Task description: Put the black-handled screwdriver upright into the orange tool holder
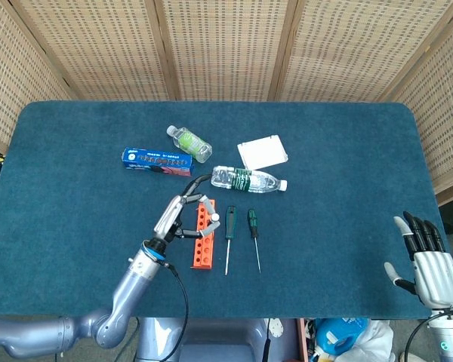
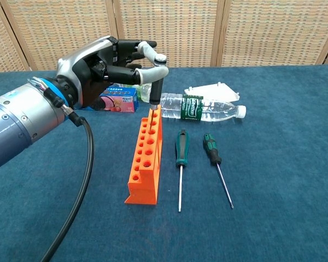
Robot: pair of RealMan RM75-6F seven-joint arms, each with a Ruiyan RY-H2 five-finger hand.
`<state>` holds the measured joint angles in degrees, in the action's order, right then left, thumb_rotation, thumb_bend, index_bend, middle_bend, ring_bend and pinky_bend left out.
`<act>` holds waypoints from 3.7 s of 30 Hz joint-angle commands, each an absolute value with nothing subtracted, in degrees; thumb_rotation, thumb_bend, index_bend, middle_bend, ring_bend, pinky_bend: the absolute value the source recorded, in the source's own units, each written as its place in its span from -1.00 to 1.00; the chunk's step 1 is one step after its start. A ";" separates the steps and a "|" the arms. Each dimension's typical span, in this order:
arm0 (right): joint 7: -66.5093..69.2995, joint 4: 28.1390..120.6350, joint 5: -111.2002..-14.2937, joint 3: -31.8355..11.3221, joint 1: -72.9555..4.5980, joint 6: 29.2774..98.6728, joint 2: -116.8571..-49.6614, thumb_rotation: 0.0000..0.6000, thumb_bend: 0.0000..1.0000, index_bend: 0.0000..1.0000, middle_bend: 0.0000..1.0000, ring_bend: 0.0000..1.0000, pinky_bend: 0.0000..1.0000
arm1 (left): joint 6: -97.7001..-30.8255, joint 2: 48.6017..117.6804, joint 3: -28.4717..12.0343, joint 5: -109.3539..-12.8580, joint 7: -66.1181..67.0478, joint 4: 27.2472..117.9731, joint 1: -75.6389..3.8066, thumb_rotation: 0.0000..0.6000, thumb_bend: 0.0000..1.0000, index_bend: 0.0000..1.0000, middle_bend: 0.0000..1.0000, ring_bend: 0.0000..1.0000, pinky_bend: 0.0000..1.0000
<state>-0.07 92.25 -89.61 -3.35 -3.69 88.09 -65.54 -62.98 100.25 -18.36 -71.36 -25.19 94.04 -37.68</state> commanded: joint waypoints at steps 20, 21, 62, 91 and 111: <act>-0.16 92.26 -89.58 -3.33 -3.71 88.00 -65.54 1.00 -0.44 -1.00 -1.00 -1.00 -1.00 | -62.22 102.38 -16.26 -73.32 -28.41 88.39 -37.08 1.00 -0.27 0.28 -0.80 -1.00 -1.00; -0.16 92.25 -89.55 -3.31 -3.71 87.95 -65.54 1.00 -0.44 -1.00 -1.00 -1.00 -1.00 | -62.20 102.44 -16.23 -73.38 -28.49 88.25 -37.06 1.00 -0.27 0.28 -0.80 -1.00 -1.00; 0.04 92.15 -89.45 -3.37 -3.75 87.91 -65.59 1.00 -0.44 -1.00 -1.00 -1.00 -1.00 | -60.49 104.02 -15.79 -73.36 -28.83 84.27 -37.15 1.00 -0.27 0.29 -0.80 -1.00 -1.00; 0.12 92.09 -89.38 -3.45 -3.73 88.01 -65.62 1.00 -0.44 -1.00 -1.00 -1.00 -1.00 | -59.71 104.11 -15.60 -73.03 -29.76 83.43 -36.71 1.00 -0.27 0.29 -0.80 -1.00 -1.00; -0.05 92.07 -89.49 -3.44 -3.73 88.09 -65.72 1.00 -0.44 -1.00 -1.00 -1.00 -1.00 | -59.33 102.42 -15.75 -73.59 -29.49 85.16 -36.69 1.00 -0.54 0.10 -0.84 -1.00 -1.00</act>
